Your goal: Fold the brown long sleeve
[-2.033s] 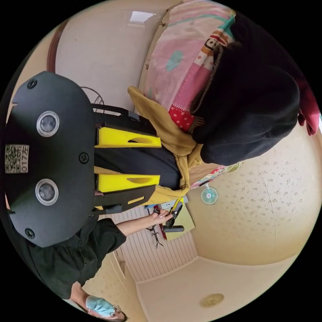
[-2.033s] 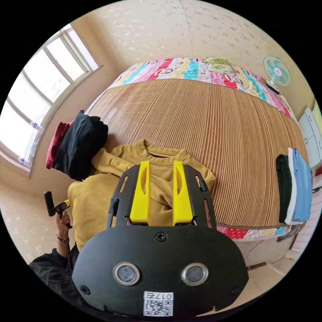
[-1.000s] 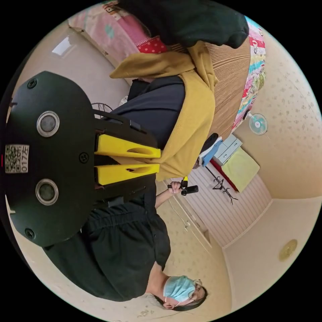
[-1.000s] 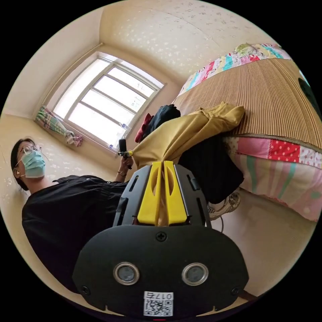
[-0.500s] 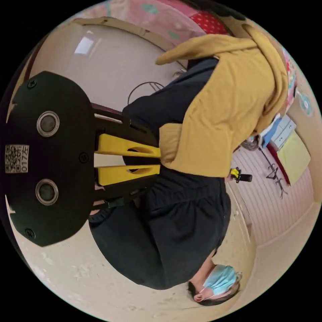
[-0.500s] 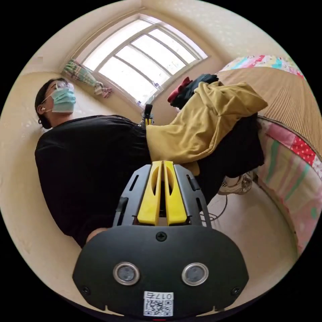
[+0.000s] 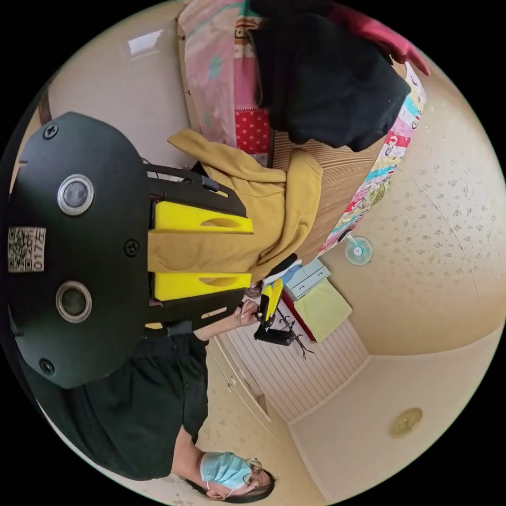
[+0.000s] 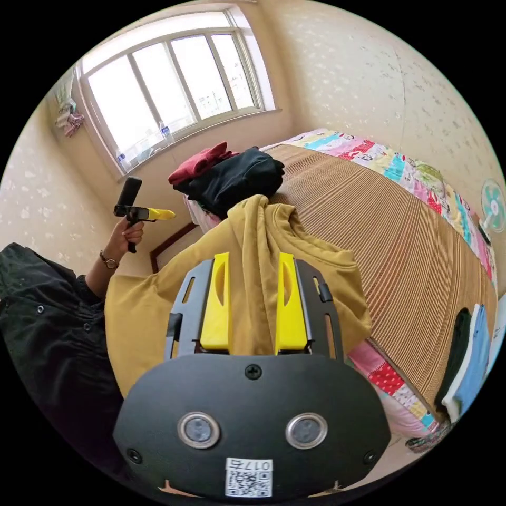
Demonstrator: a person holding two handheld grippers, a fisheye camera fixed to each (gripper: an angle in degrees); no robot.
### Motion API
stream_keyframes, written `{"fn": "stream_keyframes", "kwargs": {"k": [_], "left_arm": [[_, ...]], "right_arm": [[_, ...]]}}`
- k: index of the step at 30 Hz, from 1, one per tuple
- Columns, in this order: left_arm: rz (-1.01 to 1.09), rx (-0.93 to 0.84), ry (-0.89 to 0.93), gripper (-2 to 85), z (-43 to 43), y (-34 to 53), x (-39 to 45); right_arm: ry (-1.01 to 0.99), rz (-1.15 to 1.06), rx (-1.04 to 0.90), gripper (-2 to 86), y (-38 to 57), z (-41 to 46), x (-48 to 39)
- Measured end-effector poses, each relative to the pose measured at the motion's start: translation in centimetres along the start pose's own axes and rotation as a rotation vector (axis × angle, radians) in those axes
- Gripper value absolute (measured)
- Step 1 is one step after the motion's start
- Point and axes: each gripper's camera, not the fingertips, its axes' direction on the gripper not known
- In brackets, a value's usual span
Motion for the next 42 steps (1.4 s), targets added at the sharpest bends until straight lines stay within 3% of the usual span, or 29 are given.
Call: {"fn": "stream_keyframes", "kwargs": {"k": [4,8,11,14,17,23,28,30,32,35,39,42], "left_arm": [[-0.031,0.016,0.096,11.2,1.8,0.0,-0.1],[-0.037,0.003,0.15,11.4,1.4,1.9,0.0],[-0.074,-0.004,0.094,12.3,1.0,3.6,-0.2],[-0.163,0.03,0.056,16.4,0.2,4.9,-1.4],[-0.226,0.085,0.034,18.2,-0.7,5.1,-2.3],[-0.211,0.047,-0.112,18.6,0.3,-2.1,-2.0],[-0.172,-0.106,-0.281,18.2,5.1,-7.2,-2.2],[-0.181,-0.076,-0.333,15.2,3.9,-7.2,-1.7],[-0.127,-0.018,-0.141,6.3,0.4,-7.0,-0.9],[0.06,0.153,0.12,4.1,-5.3,-6.9,0.5],[0.108,0.234,0.176,4.1,-9.3,-6.3,-1.8],[-0.147,0.256,0.108,5.0,-10.5,-3.0,-8.4]], "right_arm": [[-0.035,-0.025,-0.099,7.4,-3.1,5.8,-1.0],[-0.086,-0.118,0.03,3.9,-0.5,4.4,-5.1],[-0.184,-0.273,-0.01,4.1,2.6,4.7,-9.0],[-0.25,-0.274,-0.149,6.1,4.8,6.8,-10.0],[-0.3,-0.257,-0.138,7.8,5.7,5.9,-9.0],[-0.108,-0.046,0.018,8.3,4.0,2.2,-2.7],[0.068,-0.018,-0.152,9.1,1.5,6.2,-0.6],[0.149,-0.006,-0.223,5.5,1.7,8.6,-1.2],[0.189,-0.014,-0.174,3.5,2.1,7.7,-2.1],[0.221,0.072,-0.027,2.4,2.0,3.8,-1.5],[0.279,0.195,0.165,2.4,1.0,-0.9,1.8],[0.246,0.291,0.134,4.2,0.6,0.2,5.0]]}}
